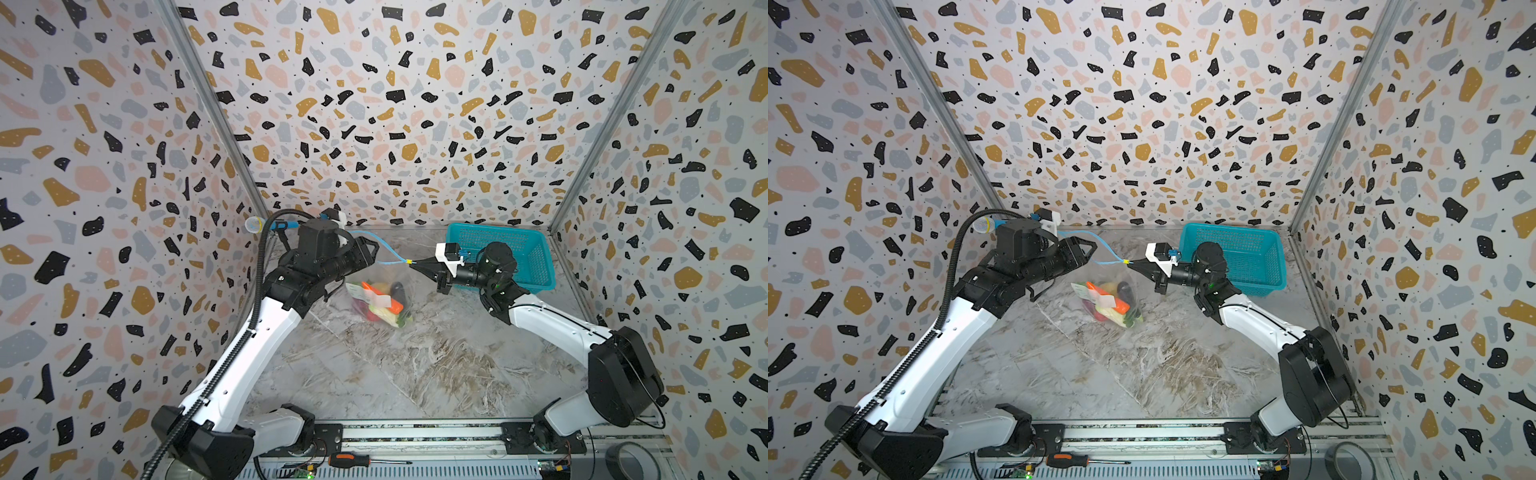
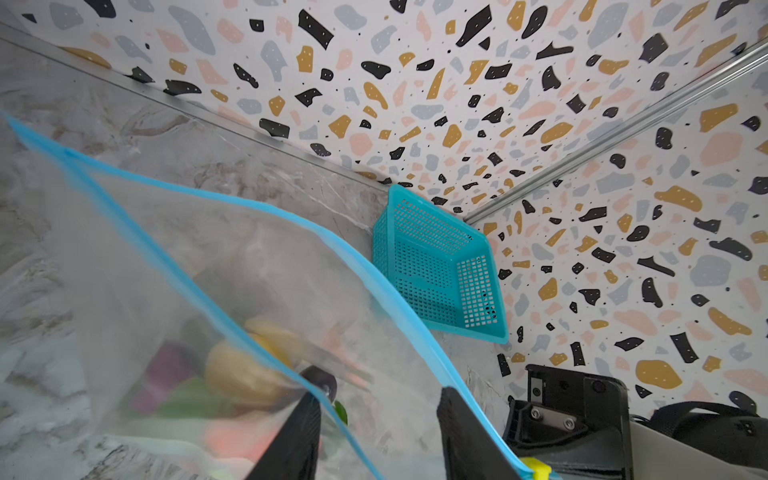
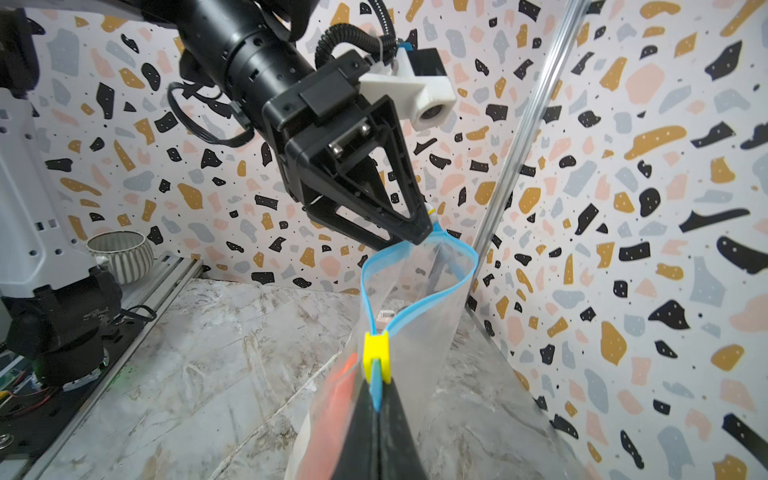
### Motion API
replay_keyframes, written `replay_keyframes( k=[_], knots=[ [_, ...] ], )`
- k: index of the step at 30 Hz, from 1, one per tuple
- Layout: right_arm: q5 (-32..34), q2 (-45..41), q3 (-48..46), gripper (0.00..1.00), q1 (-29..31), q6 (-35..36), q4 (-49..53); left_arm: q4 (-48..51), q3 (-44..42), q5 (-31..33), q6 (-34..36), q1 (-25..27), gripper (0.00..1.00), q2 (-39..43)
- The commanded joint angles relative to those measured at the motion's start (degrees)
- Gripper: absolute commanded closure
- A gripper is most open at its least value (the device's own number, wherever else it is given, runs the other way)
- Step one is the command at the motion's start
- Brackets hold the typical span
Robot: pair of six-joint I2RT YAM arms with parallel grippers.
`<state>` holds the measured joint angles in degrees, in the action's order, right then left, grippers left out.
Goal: Place the food in the zip-top bag and seal the zipper
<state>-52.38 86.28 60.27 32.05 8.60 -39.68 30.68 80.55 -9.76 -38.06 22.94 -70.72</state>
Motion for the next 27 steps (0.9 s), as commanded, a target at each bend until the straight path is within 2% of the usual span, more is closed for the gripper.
replay_keyframes(
  k=[1,4,10,14,22,27],
  knots=[
    [-6.0,0.2,5.1,1.00,-0.7,5.0,4.8,1.3,5.0,0.1,10.1,-0.6,0.44,-0.9],
    [-9.8,1.9,9.1,1.00,-1.4,7.1,9.1,-0.2,7.7,-0.7,14.3,-0.6,0.43,-1.8],
    [-15.8,4.0,13.7,1.00,-2.9,11.6,17.3,-10.4,4.5,-10.1,23.1,-0.4,0.44,-1.7],
    [-17.8,4.7,16.2,1.00,-4.8,13.8,22.8,-13.7,3.3,-14.6,28.2,0.9,0.42,-2.3],
    [-19.1,7.6,22.1,1.00,-7.6,14.4,32.0,-13.7,4.0,-14.4,38.6,7.4,0.40,-4.9],
    [-20.9,10.8,27.4,1.00,-9.1,9.0,35.5,-13.3,5.1,-15.6,43.1,8.0,0.40,-6.5]
  ],
)
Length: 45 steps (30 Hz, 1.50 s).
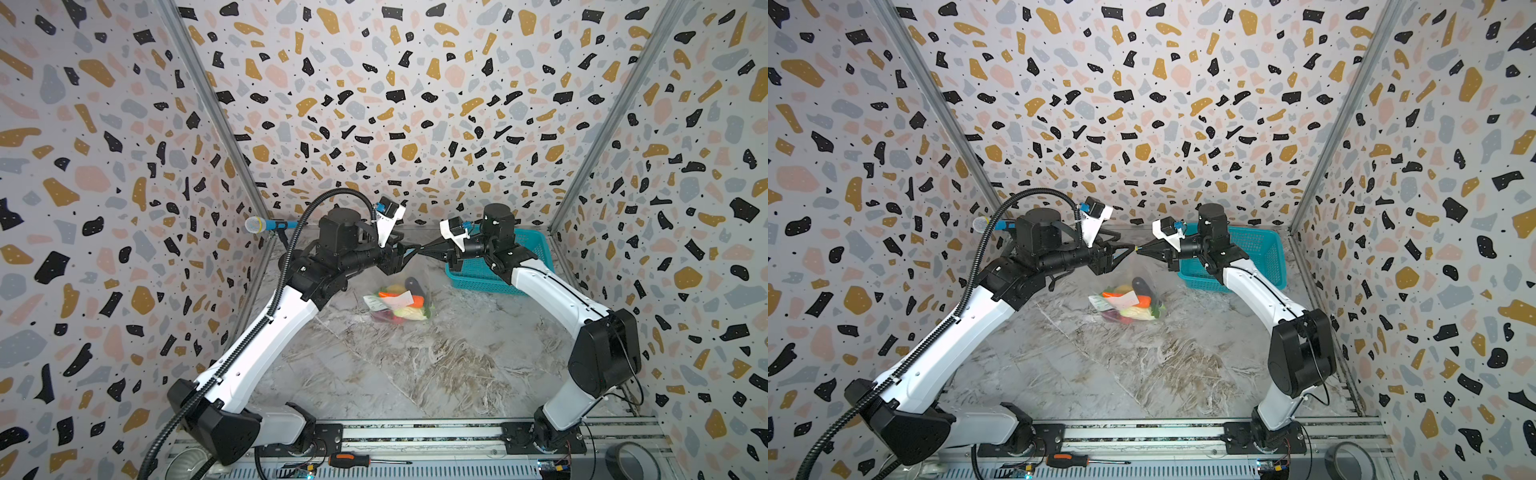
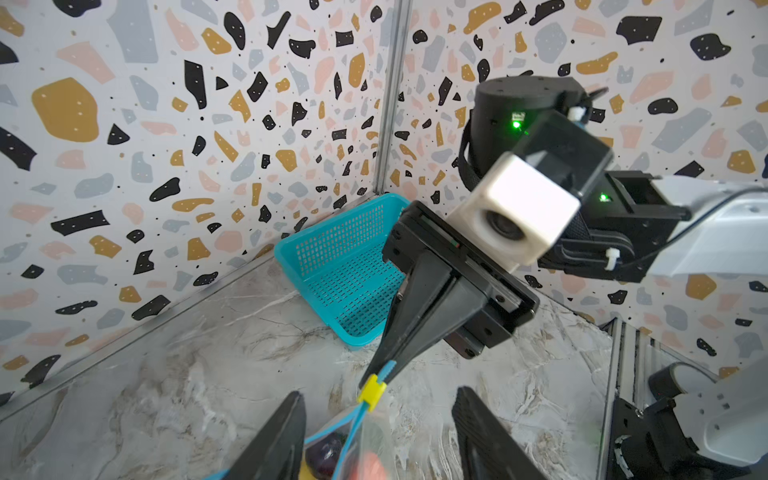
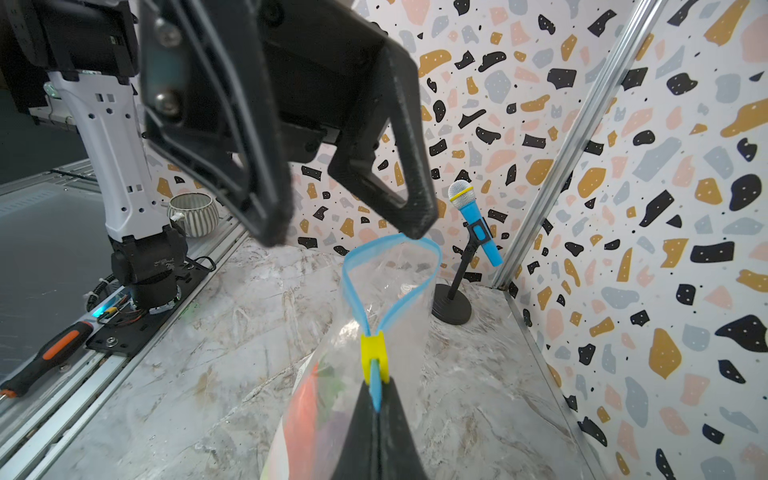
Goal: Place the food in the zip-top bag and seal the zipper
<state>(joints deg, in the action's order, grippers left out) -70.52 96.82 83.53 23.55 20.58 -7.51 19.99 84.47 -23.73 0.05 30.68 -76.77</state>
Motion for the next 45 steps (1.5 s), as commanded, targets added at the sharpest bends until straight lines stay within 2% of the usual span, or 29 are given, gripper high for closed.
replay_keyframes(
  k=[1,4,7,14,17,23,34,38,41,45],
  knots=[
    [-3.4,0.9,5.1,1.00,-0.8,-3.5,4.2,-2.4,1.5,-1.2,5.5,0.3,0.40,-0.8],
    [-4.3,1.5,5.3,1.00,-1.4,-7.0,1.9,-2.0,2.3,0.2,6.6,0.3,0.40,-2.3],
    [-4.4,1.1,3.5,1.00,-1.4,-10.3,-2.8,-4.0,1.9,-1.2,5.8,0.3,0.38,-2.6],
    [-5.8,1.5,3.4,1.00,-1.3,-12.9,-4.9,-4.1,3.1,-2.4,9.7,0.3,0.38,-3.7],
    [-5.6,1.6,3.2,1.00,-1.2,-12.9,-5.0,-3.9,4.8,-2.6,9.3,0.3,0.38,-5.3],
    [-5.6,1.4,3.1,1.00,-1.1,-13.3,-5.6,-3.9,5.8,-5.3,8.1,0.3,0.48,-7.2],
    [-6.1,1.7,3.6,1.00,-1.1,-14.7,-6.7,-3.4,4.7,-4.1,8.8,0.3,0.52,-7.7],
    [-6.2,2.0,4.1,1.00,-1.1,-15.0,-6.7,-3.7,4.2,-4.0,8.7,0.3,0.55,-7.7],
    [-6.3,2.0,4.3,1.00,-1.1,-15.1,-6.7,-3.7,4.0,-4.0,8.7,0.3,0.61,-7.7],
    [-6.6,2.0,4.4,1.00,-1.1,-15.5,-7.1,-4.9,2.9,-4.6,7.9,0.3,0.61,-7.7]
  ],
)
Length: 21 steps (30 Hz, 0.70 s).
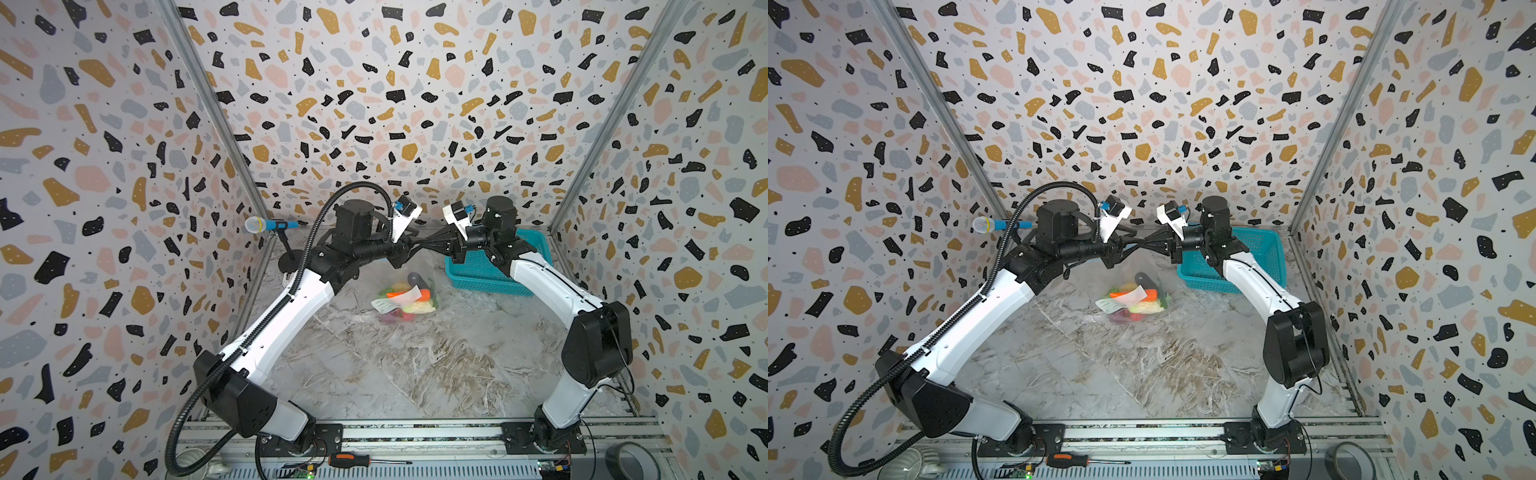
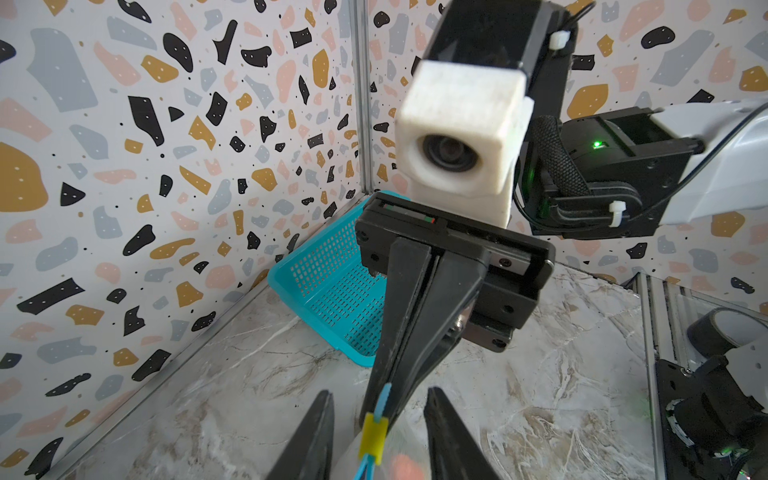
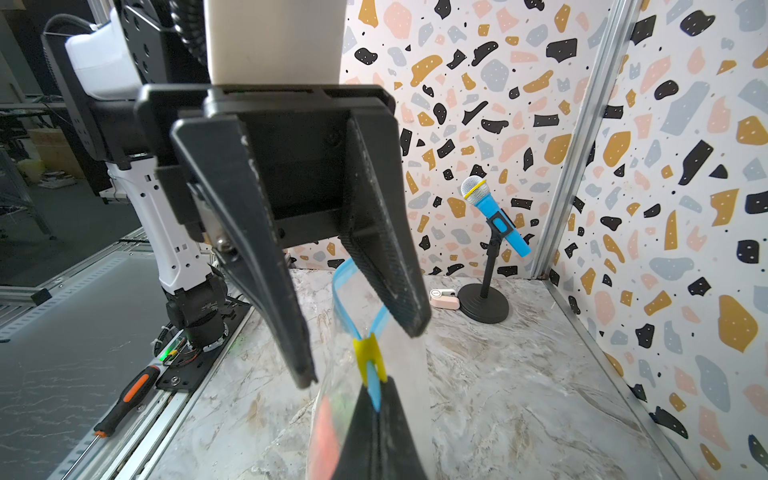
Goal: Place the food in the zip-top bag and seal the zipper
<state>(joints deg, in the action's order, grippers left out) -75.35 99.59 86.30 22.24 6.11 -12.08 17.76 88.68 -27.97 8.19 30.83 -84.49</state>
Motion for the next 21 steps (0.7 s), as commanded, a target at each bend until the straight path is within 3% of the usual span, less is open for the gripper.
replay_keyframes(
  k=[1,8,21],
  knots=[
    [-1.7,-0.8,1.6,1.00,0.3,-1.4,-2.9,-3.0,-1.6,-0.6,-0.6,0.1,0.61,0.0],
    [-2.0,-0.7,1.7,1.00,0.3,-2.3,-3.7,-3.3,-2.0,-0.5,-0.9,0.1,0.65,0.0],
    [-1.8,-0.7,1.3,1.00,0.3,-2.3,-3.9,-2.9,-2.5,1.3,-0.7,0.1,0.88,1.2]
  ],
)
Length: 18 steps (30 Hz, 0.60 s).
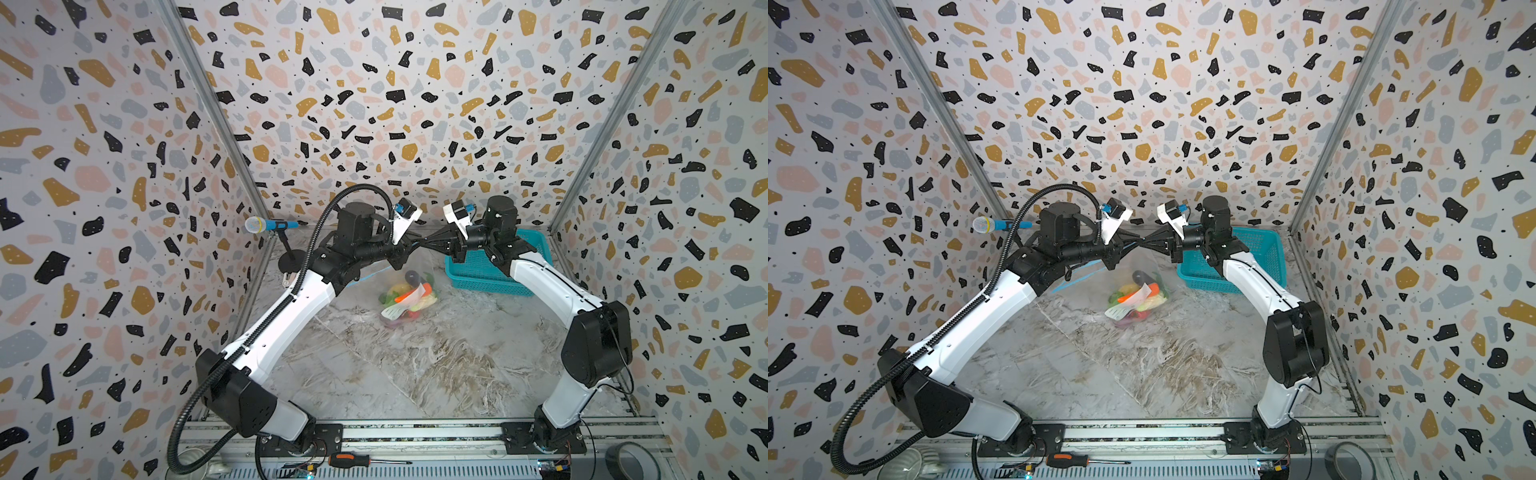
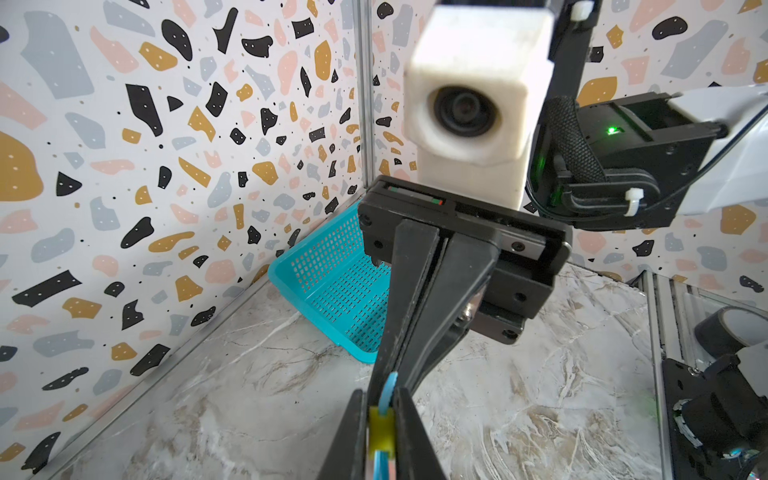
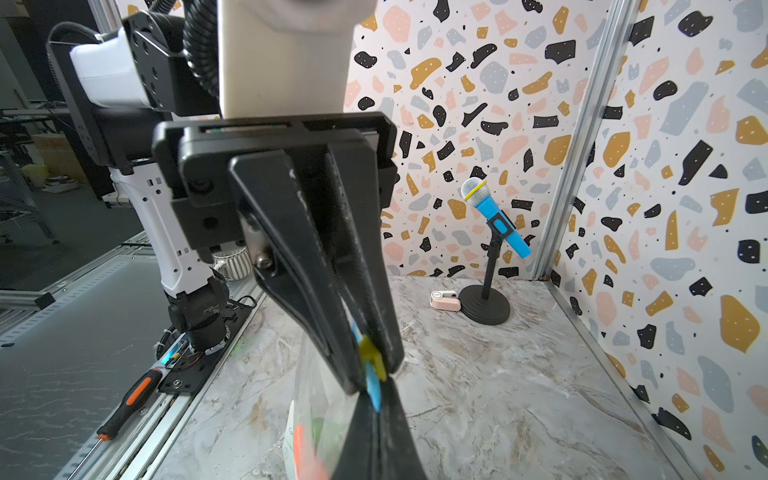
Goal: Place the food in the zip-top bag and seal the zipper
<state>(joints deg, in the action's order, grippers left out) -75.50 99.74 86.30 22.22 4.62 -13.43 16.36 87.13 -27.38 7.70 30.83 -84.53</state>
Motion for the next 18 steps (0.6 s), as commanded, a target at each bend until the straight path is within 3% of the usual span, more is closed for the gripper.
replay_keyframes(
  k=[1,18],
  knots=[
    [-1.6,-0.9,1.3,1.00,0.3,-0.8,-2.5,-1.5,-1.0,0.8,-0.2,0.1,0.90,1.2],
    [-0.2,-1.7,-0.4,1.00,-0.9,-3.1,-5.2,-0.4,-3.5,2.4,0.7,0.1,0.92,3.2]
  ],
)
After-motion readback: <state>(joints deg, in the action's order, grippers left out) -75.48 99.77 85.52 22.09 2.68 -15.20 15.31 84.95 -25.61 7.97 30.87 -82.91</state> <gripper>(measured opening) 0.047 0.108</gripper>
